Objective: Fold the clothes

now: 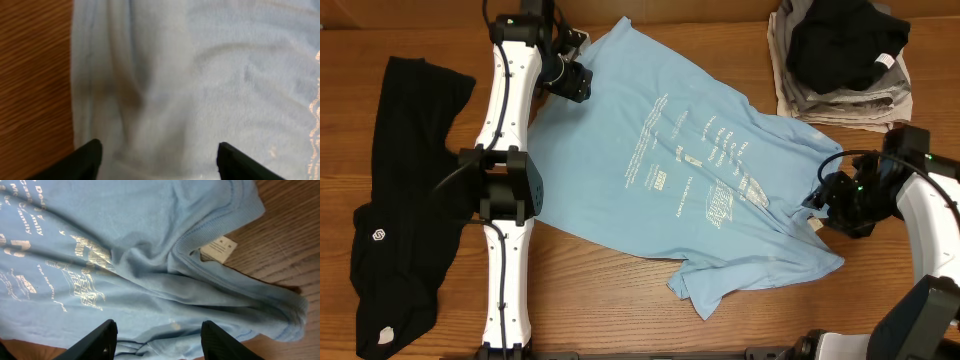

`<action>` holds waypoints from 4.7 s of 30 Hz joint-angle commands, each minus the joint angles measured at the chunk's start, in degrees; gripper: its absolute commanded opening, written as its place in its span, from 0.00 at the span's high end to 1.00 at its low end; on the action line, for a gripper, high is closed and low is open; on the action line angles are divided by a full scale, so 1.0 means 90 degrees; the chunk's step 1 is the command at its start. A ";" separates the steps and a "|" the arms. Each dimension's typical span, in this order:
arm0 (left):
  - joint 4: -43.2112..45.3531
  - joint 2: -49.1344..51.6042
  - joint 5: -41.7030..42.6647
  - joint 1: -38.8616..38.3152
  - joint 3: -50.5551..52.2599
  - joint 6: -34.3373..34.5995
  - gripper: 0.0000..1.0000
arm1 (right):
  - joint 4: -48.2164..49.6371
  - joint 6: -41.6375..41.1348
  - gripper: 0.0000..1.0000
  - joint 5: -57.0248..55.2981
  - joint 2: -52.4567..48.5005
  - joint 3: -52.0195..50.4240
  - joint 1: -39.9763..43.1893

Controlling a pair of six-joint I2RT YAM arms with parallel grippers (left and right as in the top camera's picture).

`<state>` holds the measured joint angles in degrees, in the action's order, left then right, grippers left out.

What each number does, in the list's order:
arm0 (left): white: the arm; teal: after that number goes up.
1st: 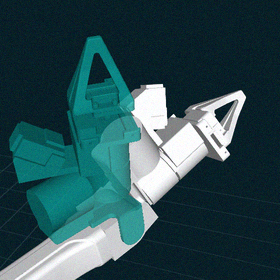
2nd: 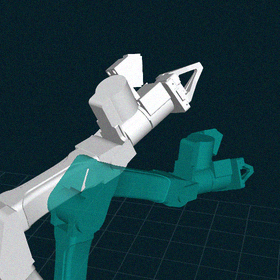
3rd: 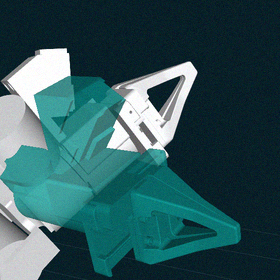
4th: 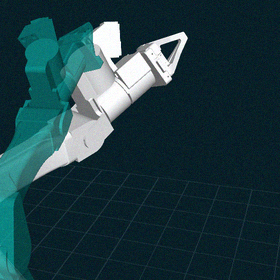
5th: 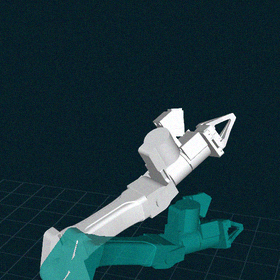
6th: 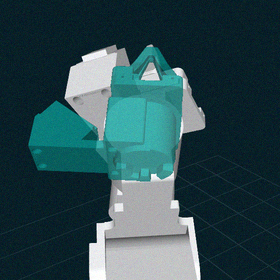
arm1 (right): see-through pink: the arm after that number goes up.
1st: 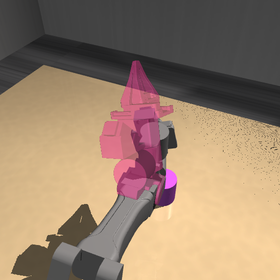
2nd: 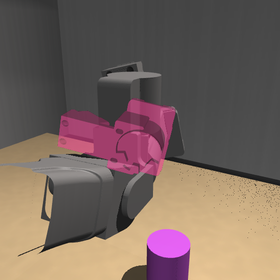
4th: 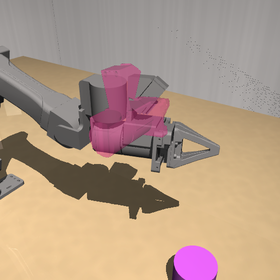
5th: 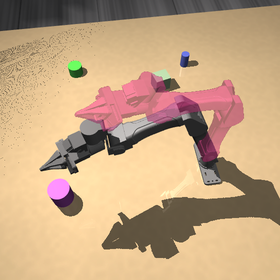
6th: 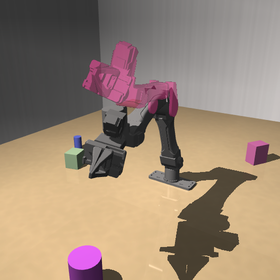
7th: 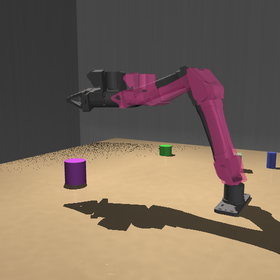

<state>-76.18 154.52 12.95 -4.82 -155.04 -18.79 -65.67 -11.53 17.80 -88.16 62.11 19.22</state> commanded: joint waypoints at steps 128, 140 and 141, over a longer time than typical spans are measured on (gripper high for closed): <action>0.0816 -0.7618 -0.2076 0.1545 0.9265 0.3660 0.00 | 0.1892 -0.4340 0.51 -0.0823 -0.0180 -0.1974 -0.7810; 0.1149 -0.7587 -0.2074 0.1545 0.9712 0.3660 0.00 | 0.2285 -0.4374 0.54 -0.0393 -0.0262 -0.2322 -0.7893; 0.1151 -0.7587 -0.2074 0.1545 0.9734 0.3660 0.00 | 0.2288 -0.4391 0.69 -0.0367 -0.0262 -0.2322 -0.7893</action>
<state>-66.13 87.31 -6.17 8.78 -68.38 13.61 -45.67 -50.87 14.20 -89.52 42.89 -51.18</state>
